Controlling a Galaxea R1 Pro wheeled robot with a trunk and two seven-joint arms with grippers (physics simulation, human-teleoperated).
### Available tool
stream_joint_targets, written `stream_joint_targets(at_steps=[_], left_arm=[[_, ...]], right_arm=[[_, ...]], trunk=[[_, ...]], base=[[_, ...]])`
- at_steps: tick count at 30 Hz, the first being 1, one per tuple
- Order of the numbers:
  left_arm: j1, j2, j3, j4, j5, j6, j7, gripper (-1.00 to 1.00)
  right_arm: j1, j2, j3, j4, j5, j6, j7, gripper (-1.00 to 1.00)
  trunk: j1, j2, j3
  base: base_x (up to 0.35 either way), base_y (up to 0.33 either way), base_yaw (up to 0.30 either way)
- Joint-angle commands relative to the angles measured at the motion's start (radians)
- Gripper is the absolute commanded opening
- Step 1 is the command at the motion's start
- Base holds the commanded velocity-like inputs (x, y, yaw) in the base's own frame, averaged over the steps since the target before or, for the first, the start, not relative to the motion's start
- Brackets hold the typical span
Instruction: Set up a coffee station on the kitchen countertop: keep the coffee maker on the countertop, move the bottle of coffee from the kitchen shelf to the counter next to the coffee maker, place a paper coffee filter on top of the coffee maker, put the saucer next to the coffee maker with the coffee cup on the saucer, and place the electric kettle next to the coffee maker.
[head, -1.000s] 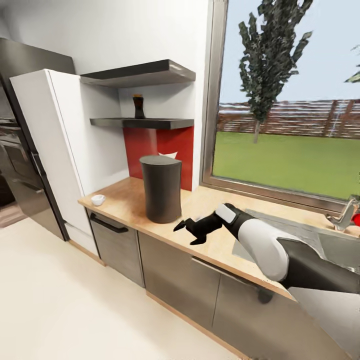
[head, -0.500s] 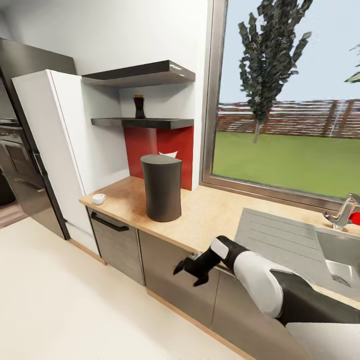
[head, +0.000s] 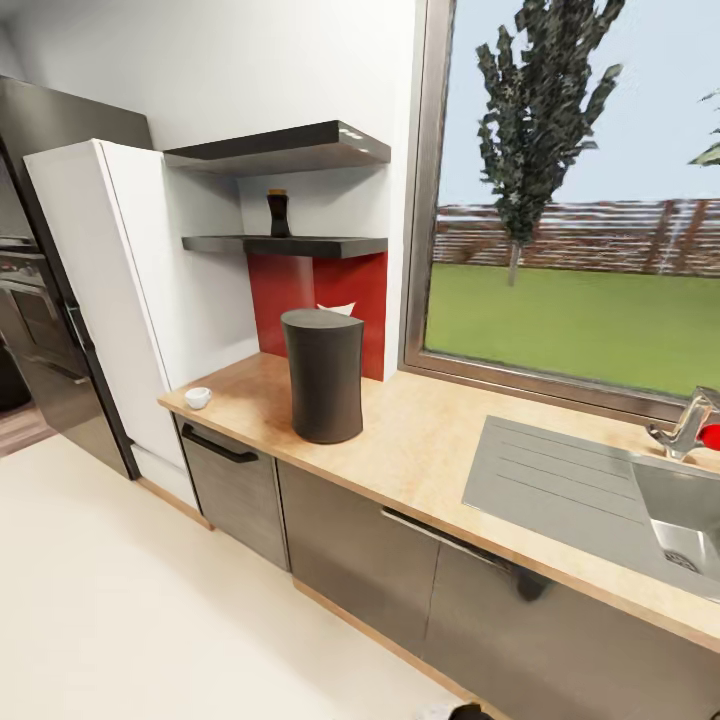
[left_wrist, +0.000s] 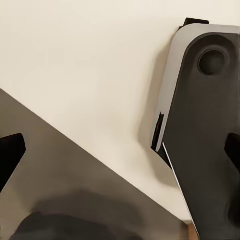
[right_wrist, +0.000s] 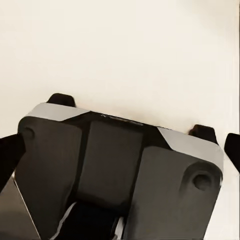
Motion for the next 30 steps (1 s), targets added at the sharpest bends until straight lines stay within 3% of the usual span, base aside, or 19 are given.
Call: stream_joint_targets(at_steps=[1,4,5,11,17,19,22,23,27,30], left_arm=[[0.000,0.000,0.001,-0.002,0.009,0.006,0.002,1.00],[0.001,0.001,0.002,-0.002,0.007,-0.002,0.002,1.00],[0.002,0.002,0.003,0.004,0.010,-0.066,0.002,1.00],[0.004,0.002,0.006,0.013,0.017,-0.133,0.000,1.00],[0.005,0.000,0.006,0.015,0.018,-0.140,-0.005,1.00],[0.005,-0.001,0.007,0.015,0.017,-0.138,-0.007,1.00],[0.005,-0.002,0.006,0.015,0.016,-0.138,-0.007,1.00],[0.005,-0.002,0.004,0.009,0.014,-0.137,-0.007,1.00],[0.005,-0.002,0.000,0.002,0.009,-0.139,-0.008,1.00],[0.005,-0.003,-0.001,0.001,0.009,-0.140,-0.008,1.00]], right_arm=[[0.029,-0.022,-0.009,-0.003,0.017,-0.048,0.004,1.00],[0.104,-0.098,-0.009,-0.003,0.026,-0.183,0.002,1.00],[0.140,-0.137,-0.009,-0.003,0.027,-0.235,0.002,1.00],[0.163,-0.156,-0.010,-0.004,0.026,-0.252,0.003,1.00],[0.173,-0.171,-0.010,-0.004,0.026,-0.254,-0.004,1.00],[0.190,-0.189,-0.012,-0.004,0.016,-0.253,-0.046,1.00],[0.225,-0.193,-0.014,-0.004,-0.074,-0.254,-0.085,1.00],[0.248,-0.187,-0.014,-0.004,-0.223,-0.254,-0.094,1.00],[0.253,-0.184,-0.012,-0.006,-0.285,-0.255,-0.094,1.00],[0.253,-0.186,-0.012,-0.007,-0.285,-0.255,-0.095,1.00]], trunk=[[0.001,-0.001,-0.001],[0.001,-0.001,-0.001],[0.001,-0.001,-0.001],[0.001,-0.001,-0.001],[0.001,-0.001,-0.001],[0.001,-0.001,-0.001],[0.001,-0.001,-0.001],[0.001,-0.001,-0.001],[0.001,-0.001,-0.001],[0.001,-0.001,-0.001]], base=[[0.000,0.000,0.000],[0.000,0.000,0.000],[0.000,0.000,0.000],[0.000,0.000,0.000],[0.000,0.000,0.000],[0.000,0.000,0.000],[0.000,0.000,0.000],[0.000,0.000,0.000],[0.049,0.009,0.000],[0.254,0.104,0.000]])
